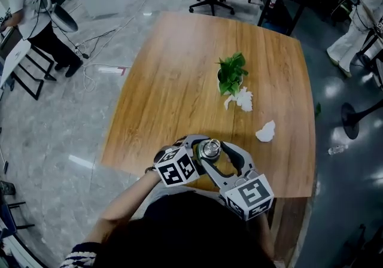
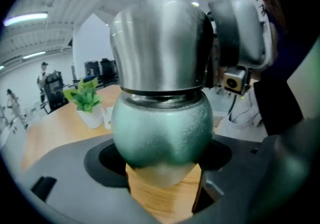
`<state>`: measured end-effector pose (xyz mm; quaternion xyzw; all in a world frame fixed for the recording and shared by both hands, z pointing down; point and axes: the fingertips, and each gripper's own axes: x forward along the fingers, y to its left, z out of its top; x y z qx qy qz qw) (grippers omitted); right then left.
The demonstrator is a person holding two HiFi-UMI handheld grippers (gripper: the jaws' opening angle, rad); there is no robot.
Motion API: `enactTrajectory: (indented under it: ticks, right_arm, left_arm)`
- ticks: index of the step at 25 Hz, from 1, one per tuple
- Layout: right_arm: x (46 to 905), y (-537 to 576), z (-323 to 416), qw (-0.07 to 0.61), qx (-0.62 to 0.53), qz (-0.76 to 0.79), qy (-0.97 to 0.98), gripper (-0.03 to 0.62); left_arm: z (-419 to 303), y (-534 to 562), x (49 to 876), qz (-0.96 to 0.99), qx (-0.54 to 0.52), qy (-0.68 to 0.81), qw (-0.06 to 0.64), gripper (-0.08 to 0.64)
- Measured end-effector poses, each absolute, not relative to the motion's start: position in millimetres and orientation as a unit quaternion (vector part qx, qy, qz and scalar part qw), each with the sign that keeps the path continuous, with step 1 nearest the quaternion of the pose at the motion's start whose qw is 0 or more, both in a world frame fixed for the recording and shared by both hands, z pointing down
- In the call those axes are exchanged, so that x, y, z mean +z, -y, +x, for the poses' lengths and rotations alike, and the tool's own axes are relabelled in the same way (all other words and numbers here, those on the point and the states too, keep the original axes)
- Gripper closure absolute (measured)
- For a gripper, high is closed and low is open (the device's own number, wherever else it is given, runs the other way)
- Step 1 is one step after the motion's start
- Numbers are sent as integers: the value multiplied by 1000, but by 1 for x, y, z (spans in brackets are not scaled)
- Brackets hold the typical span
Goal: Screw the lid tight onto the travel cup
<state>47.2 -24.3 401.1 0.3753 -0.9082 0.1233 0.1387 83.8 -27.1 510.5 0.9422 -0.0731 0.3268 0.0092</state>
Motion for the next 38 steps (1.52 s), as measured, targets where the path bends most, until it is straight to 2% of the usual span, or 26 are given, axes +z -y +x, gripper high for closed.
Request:
enactTrajectory:
  ticks: [3,9,11,16,25,32,35,38]
  right_arm:
    - [407,21,45,153,125,343,918,347]
    - [401,36,52,131,99,462,871,347]
    - [402,34,49,129,113,442,880,347]
    - [410,18,45,198,104,322,920,347]
    - [407,42,52,143,111,450,874,347]
    - [416,23,40,224,95,303,921,347]
    - [416,29,39,205,101,325,918,347]
    - [414,41,44,181,104,406,890,347]
  left_arm:
    - [87,13,514,942,336,14,5,176]
    - [88,40,510,930,339,139,28,176]
    - [90,36,509,936,327,126,38,176]
    - [86,14,513,941,337,22,2,176]
    - [85,48,511,924,345,160,26,176]
    - [77,23,514,937,348,19,-10,176]
    - [78,28,512,937,349,35,-4,176]
    - [76,47,510,928,353,118,9,176]
